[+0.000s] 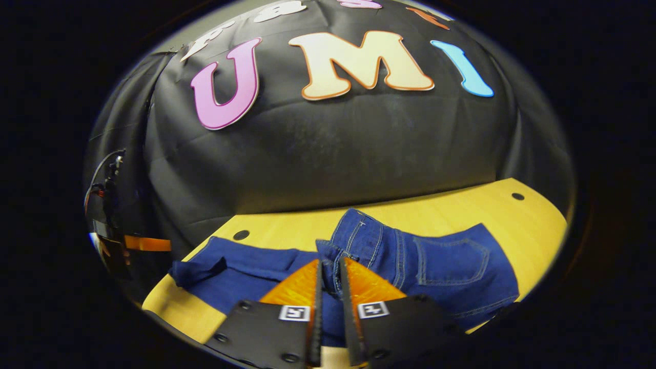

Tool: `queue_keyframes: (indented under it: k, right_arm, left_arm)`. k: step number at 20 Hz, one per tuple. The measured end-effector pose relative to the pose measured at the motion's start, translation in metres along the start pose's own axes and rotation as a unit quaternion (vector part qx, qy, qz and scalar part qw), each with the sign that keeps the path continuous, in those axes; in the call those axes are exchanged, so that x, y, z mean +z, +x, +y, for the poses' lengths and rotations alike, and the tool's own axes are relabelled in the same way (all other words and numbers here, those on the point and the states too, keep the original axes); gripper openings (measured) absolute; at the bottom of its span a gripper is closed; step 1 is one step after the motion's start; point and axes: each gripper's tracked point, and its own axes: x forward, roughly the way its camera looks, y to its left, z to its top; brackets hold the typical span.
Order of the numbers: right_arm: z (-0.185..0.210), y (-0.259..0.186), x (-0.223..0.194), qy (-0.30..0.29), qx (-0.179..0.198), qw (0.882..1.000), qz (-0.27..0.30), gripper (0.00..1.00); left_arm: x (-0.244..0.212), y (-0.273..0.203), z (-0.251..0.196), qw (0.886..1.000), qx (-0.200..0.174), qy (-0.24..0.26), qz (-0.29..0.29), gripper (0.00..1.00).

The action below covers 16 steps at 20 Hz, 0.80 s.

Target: Grasp the waist and the cuffs of the jeans and fold them to make the two legs overlap; first hold the waist and fold one-third of the jeans toward the cuffs, then hold the cuffs and fold the remaining one-third in the same direction to finish folding.

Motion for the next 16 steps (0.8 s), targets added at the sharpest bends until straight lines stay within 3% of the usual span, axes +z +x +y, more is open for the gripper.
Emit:
queue_keyframes:
  k: [3,4,6,7,8,9,16]
  right_arm:
    - [0.005,-0.012,0.008,-0.012,0.003,1.000,-0.008,0.87]
    - [0.003,-0.017,0.011,-0.012,0.002,1.000,-0.007,0.98]
    - [-0.006,-0.026,0.016,-0.008,-0.010,1.000,-0.008,0.92]
    - [-0.012,-0.029,0.022,-0.006,-0.017,1.000,-0.010,0.95]
    - [-0.018,-0.033,0.025,-0.003,-0.024,1.000,-0.013,0.87]
    - [-0.023,-0.037,0.029,-0.001,-0.031,0.999,-0.015,0.95]
    - [-0.053,-0.055,0.037,-0.014,-0.058,0.998,-0.024,0.95]
  left_arm:
    - [-0.015,0.018,0.019,1.000,0.000,0.001,0.015,0.96]
    - [-0.022,0.025,0.021,1.000,-0.001,0.004,0.023,0.96]
    - [-0.039,0.036,0.025,0.999,-0.006,0.008,0.050,0.96]
    - [-0.044,0.044,0.027,0.998,-0.007,0.006,0.058,0.96]
    - [-0.049,0.046,0.029,0.998,-0.007,0.003,0.062,0.96]
    - [-0.053,0.047,0.031,0.998,-0.008,0.001,0.067,0.95]
    - [-0.059,0.055,0.023,0.997,-0.006,0.009,0.081,0.92]
